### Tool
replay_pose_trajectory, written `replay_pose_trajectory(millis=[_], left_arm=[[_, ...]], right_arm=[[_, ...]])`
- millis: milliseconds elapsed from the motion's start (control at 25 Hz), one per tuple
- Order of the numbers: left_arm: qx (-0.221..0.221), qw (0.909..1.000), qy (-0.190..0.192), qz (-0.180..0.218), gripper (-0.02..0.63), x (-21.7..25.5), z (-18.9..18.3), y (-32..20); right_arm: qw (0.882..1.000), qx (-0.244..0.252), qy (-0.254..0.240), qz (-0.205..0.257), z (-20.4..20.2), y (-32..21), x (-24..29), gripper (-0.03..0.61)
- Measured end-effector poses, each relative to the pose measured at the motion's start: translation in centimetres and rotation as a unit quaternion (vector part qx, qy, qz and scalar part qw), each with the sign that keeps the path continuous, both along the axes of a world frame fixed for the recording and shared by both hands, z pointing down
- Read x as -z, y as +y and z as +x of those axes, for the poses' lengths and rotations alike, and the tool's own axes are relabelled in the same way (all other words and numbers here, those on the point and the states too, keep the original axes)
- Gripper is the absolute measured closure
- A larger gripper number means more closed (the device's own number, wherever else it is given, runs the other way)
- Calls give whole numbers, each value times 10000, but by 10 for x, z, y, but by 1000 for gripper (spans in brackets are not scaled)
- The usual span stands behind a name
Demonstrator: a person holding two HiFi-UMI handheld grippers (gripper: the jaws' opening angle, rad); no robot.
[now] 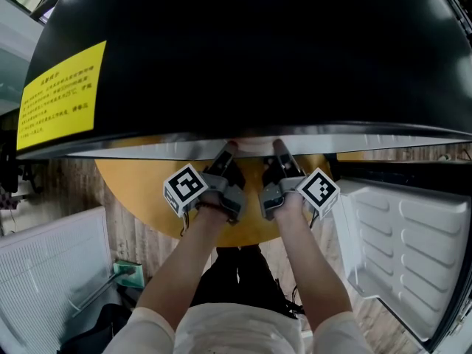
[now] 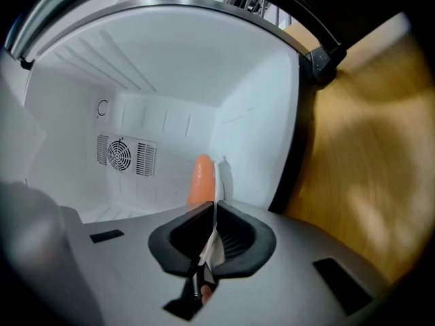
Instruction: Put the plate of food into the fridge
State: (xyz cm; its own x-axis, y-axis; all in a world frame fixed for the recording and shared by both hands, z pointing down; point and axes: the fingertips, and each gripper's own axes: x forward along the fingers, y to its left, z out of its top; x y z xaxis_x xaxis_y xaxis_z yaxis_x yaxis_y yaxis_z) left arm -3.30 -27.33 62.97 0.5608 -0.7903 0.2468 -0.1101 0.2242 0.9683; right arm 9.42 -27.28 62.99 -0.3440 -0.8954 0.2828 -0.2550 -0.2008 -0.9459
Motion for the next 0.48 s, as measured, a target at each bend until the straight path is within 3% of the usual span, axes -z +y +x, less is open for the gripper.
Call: replay_pose_trajectory(millis=[480], left_arm=[[41, 9999, -84, -107, 583, -1, -1, -3]], right_arm=[[9997, 39, 254, 11, -2, -2, 2, 545]])
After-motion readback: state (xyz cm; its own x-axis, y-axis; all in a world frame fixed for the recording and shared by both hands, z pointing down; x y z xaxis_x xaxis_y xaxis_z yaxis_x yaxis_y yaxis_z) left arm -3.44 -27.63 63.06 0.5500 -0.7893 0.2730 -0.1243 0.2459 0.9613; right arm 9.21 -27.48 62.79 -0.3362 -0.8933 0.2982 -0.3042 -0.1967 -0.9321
